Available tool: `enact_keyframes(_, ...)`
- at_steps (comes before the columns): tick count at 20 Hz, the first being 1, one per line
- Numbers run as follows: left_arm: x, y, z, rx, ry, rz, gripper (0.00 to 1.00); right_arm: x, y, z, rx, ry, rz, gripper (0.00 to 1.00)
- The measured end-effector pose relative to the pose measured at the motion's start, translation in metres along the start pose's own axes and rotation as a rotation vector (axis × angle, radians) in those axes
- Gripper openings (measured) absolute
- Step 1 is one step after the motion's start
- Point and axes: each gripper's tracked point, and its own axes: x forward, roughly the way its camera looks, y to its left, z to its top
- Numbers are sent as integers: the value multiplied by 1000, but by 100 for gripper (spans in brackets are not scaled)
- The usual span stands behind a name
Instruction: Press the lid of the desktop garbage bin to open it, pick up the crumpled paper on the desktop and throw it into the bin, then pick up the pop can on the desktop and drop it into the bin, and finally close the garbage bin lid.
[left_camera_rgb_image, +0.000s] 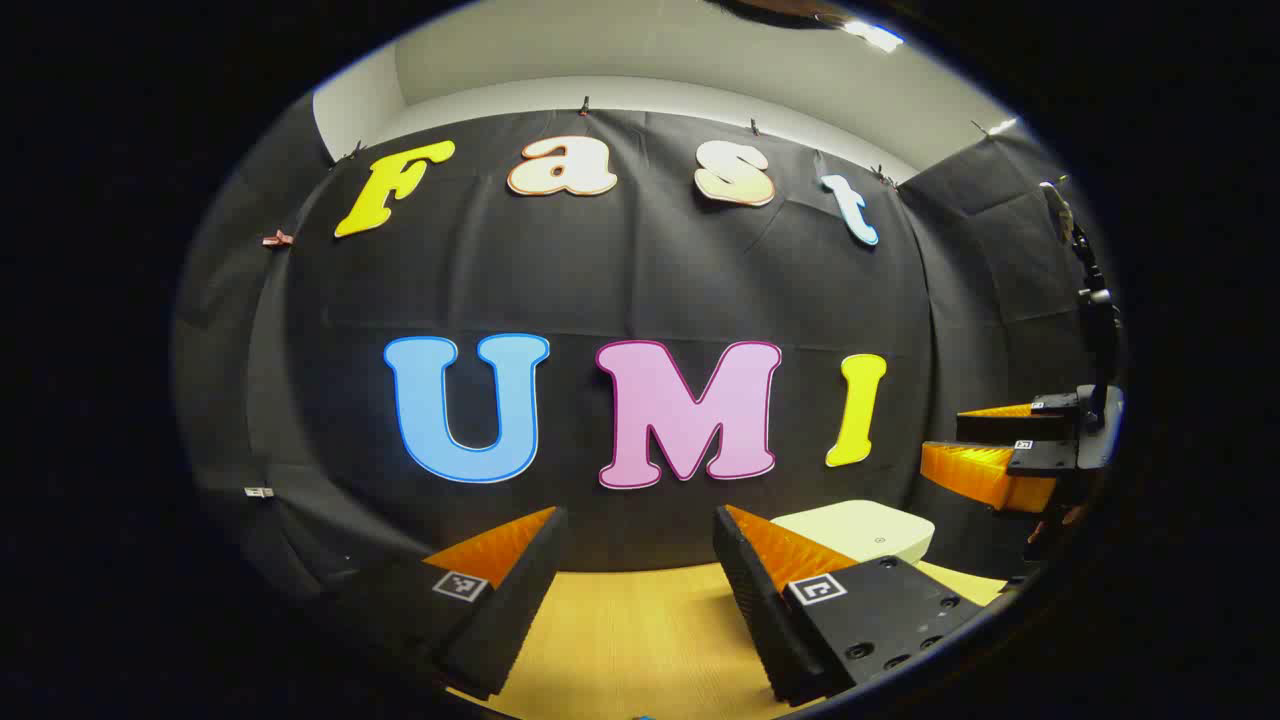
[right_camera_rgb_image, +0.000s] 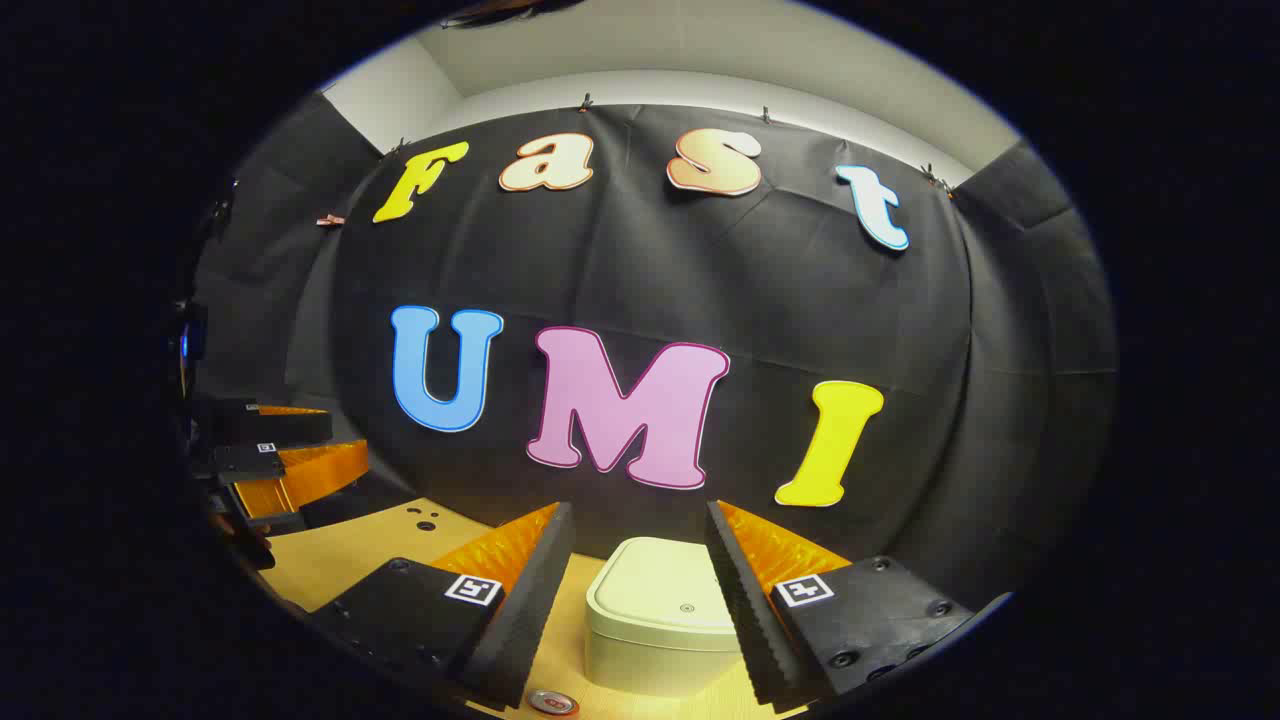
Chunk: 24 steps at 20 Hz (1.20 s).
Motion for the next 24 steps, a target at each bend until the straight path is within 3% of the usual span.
enact_keyframes(16,2,-2,-3,-3,6,-2,93,3,-14,-5,-20,26,-58,83)
enact_keyframes(19,1,-1,-5,-5,6,0,93,8,-7,-16,4,74,-23,65)
enact_keyframes(20,2,-1,-4,-4,6,2,93,10,-6,-23,9,102,-14,64)
enact_keyframes(21,2,0,-5,-3,6,4,93,10,-4,-27,12,123,7,44)
enact_keyframes(22,1,1,-6,-3,5,5,93,12,-6,-31,0,141,-1,44)
enact_keyframes(23,1,2,-4,-2,3,6,93,15,-14,-33,-22,165,-31,25)
enact_keyframes(24,1,2,-5,-1,2,6,93,16,-15,-41,-29,197,-17,18)
